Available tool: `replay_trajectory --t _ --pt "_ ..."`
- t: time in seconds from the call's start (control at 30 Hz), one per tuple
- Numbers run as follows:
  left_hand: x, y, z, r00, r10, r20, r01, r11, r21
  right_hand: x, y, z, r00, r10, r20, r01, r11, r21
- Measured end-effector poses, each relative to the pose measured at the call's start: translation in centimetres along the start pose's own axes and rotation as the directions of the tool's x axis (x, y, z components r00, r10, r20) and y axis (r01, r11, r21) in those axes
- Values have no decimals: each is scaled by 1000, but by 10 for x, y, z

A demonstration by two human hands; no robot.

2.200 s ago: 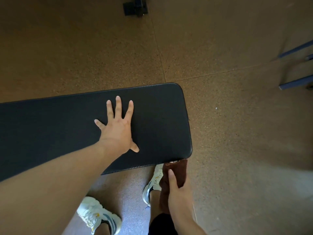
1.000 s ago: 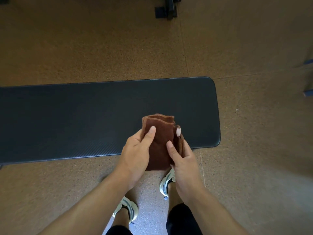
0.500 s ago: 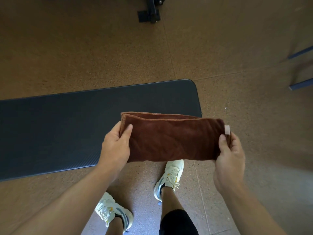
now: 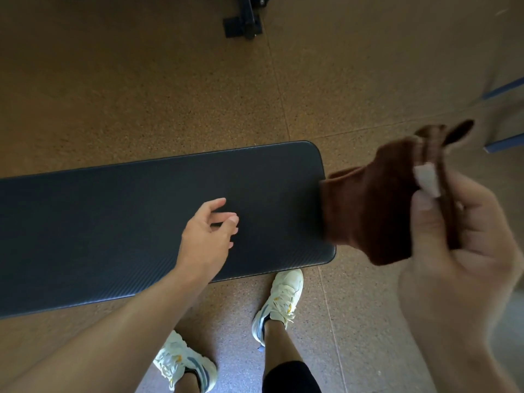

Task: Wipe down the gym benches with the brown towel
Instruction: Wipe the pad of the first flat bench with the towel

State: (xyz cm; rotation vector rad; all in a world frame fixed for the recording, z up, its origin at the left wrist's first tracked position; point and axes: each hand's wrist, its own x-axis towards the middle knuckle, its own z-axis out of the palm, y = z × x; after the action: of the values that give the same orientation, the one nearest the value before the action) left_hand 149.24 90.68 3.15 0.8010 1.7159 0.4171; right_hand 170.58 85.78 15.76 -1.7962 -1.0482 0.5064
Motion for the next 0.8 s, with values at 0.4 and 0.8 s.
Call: replay_trajectory --t 0.4,0.8 --pt "36 -5 -48 997 61 -46 -13 732 681 -67 64 101 632 395 667 -63 884 -464" --pt "90 0 -51 992 -77 96 -81 179 980 -17 137 213 843 271 466 181 671 -719"
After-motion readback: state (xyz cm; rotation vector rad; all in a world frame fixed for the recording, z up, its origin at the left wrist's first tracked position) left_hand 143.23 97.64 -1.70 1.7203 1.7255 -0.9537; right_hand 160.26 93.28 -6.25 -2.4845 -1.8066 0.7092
